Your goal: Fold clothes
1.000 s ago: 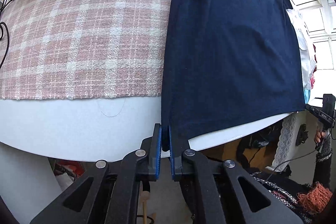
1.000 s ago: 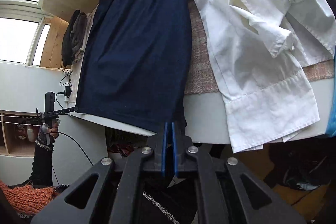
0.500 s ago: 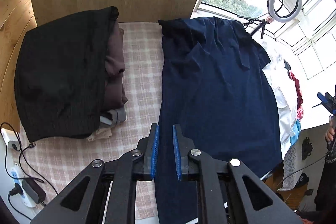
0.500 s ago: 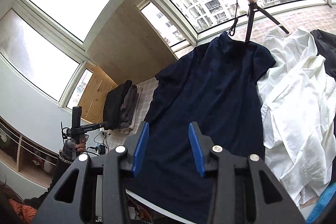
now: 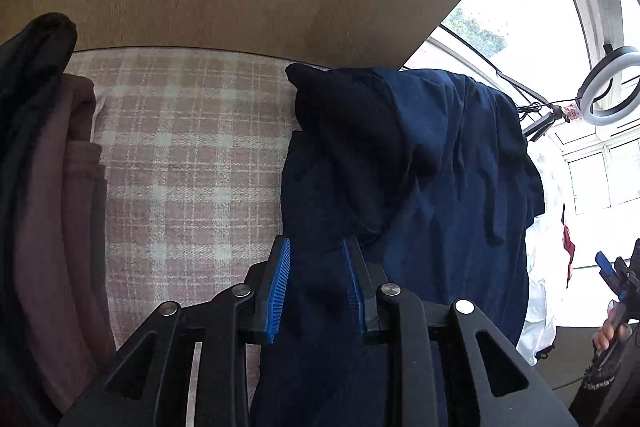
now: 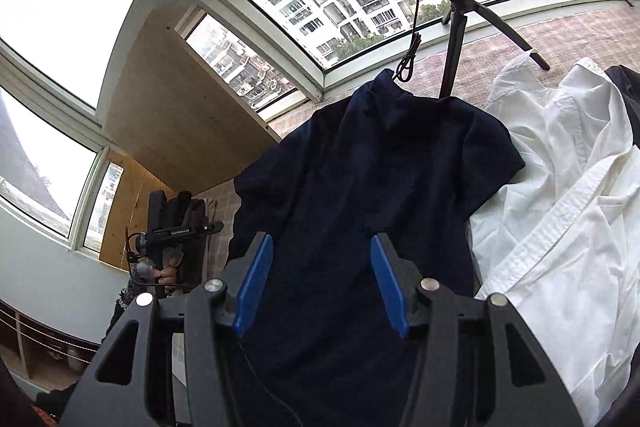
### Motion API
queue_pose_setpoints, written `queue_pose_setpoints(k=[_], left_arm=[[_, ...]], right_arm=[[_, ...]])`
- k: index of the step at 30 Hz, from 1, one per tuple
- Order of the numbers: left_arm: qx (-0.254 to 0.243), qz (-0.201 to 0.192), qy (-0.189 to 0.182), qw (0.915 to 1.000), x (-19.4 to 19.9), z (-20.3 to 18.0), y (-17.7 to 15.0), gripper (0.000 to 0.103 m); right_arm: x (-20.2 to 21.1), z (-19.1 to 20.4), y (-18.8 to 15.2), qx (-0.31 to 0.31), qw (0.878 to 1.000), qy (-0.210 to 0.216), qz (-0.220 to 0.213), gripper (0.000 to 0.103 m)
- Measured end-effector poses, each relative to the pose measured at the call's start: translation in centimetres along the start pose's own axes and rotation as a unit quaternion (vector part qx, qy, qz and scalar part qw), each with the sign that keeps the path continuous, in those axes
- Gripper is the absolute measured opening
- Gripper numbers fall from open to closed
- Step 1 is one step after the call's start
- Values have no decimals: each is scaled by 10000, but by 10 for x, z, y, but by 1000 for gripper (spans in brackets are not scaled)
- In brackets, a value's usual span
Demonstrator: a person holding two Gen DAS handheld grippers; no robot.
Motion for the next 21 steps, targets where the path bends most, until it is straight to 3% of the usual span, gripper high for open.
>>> queue_pose_setpoints(k=[5, 6, 7, 10, 12, 14, 15, 17, 18, 20, 21], left_arm=[[9, 182, -76, 9998, -25, -2, 26, 30], [-2, 193, -104, 9998, -28, -3, 29, 24], [-3, 155, -117, 9998, -28, -3, 31, 3], [-20, -241, -126, 9996, -8, -2, 29, 1], [-15, -619, 103, 9980, 15, 6, 22, 1], [372, -1083, 846, 9898, 43, 31, 12, 1], [589, -1384, 1365, 9791, 59, 46, 8, 2], [1073, -1771, 2069, 9562, 81, 74, 0, 0], [1143, -1816, 2083, 9542, 84, 78, -2, 2], [1022, -1666, 2085, 9583, 80, 73, -3, 2], [882, -1593, 2023, 9623, 76, 66, 0, 13]], right_arm=[[-29, -44, 30, -371, 9991, 99, 190, 51], [-35, -49, 34, -410, 9988, 109, 228, 51], [-40, -53, 37, -426, 9987, 117, 261, 51], [-53, -61, 44, -442, 9983, 113, 354, 51], [-60, -65, 47, -424, 9982, 89, 413, 51], [-67, -68, 50, -407, 9980, 65, 472, 51], [-71, -69, 51, -398, 9979, 52, 501, 51], [-78, -71, 53, -369, 9976, 33, 590, 51], [-82, -72, 53, -377, 9972, 30, 638, 51], [-89, -72, 53, -388, 9966, 27, 729, 51], [-91, -71, 54, -375, 9964, 34, 755, 51]])
Point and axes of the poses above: each gripper's, at about its wrist camera, not at the fingertips, and x roughly against the way its jaws point, z to its left, y to its top, the point moved 10 cm from there along -x, roughly the way its jaws point, and after that the axes turned 15 degrees about z, right-handed, at the moved point
